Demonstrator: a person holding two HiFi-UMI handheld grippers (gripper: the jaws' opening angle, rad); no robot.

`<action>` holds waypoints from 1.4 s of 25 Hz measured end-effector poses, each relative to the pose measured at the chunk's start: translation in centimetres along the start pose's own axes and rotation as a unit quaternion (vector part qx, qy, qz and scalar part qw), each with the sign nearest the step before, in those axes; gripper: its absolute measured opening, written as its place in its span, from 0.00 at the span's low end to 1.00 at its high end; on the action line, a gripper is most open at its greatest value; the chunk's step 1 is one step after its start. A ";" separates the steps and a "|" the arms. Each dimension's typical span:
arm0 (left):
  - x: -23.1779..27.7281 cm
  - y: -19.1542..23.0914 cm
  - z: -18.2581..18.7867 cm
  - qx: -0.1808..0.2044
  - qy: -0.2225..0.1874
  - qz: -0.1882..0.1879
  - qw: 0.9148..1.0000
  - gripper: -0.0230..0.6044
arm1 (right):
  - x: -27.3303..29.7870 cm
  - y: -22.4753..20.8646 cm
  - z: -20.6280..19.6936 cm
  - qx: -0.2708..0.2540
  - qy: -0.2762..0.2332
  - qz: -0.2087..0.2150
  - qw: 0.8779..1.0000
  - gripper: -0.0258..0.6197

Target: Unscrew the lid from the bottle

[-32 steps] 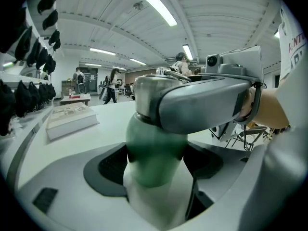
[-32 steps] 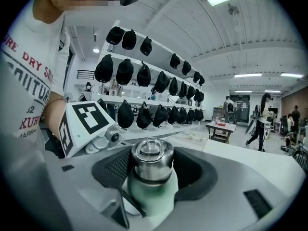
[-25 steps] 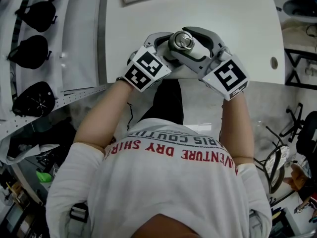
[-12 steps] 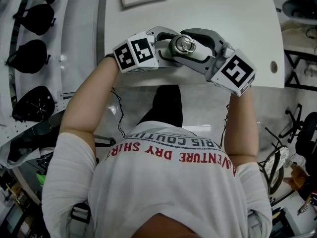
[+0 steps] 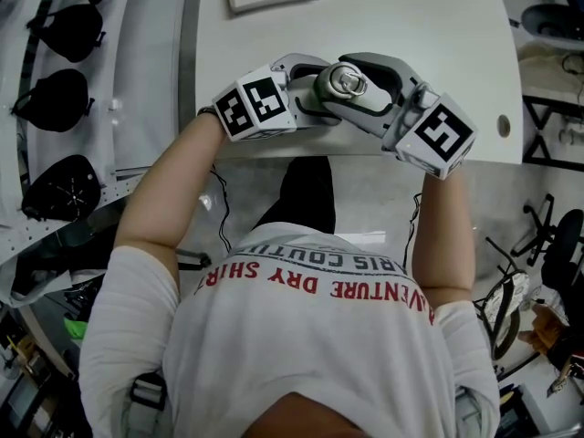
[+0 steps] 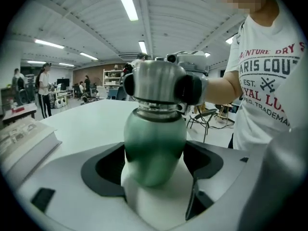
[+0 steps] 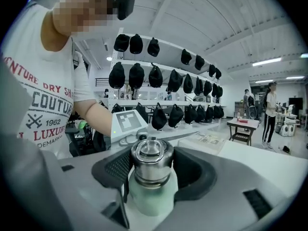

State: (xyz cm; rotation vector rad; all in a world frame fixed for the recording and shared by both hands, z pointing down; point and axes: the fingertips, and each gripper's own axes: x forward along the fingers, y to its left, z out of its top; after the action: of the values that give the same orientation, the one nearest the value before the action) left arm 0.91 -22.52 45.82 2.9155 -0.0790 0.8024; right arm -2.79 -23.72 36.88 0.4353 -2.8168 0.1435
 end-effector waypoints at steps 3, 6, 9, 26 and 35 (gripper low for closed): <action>-0.6 0.0 0.5 -0.024 -0.024 0.012 0.999 0.64 | -0.5 -0.1 0.6 -0.007 -0.007 -0.005 1.000 0.45; -1.6 -0.1 1.1 -0.033 -0.035 0.027 0.999 0.64 | -1.2 -0.1 1.9 -0.018 -0.025 -0.006 1.000 0.45; -3.0 -0.2 1.8 -0.034 -0.035 0.043 0.998 0.64 | -2.4 0.0 3.7 -0.018 -0.042 -0.025 0.999 0.45; -14.8 -6.5 13.3 -0.146 -0.173 0.247 0.942 0.24 | -12.7 5.9 13.1 0.036 -0.104 -0.205 0.973 0.45; -17.0 -12.3 16.6 -0.148 -0.231 0.231 0.934 0.11 | -15.3 10.6 13.1 0.040 -0.116 -0.224 0.967 0.45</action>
State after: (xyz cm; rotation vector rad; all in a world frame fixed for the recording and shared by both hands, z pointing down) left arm -4.33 -12.04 21.75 2.7465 -0.8684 0.0994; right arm 4.43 -11.25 19.28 1.1602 -2.8521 0.1146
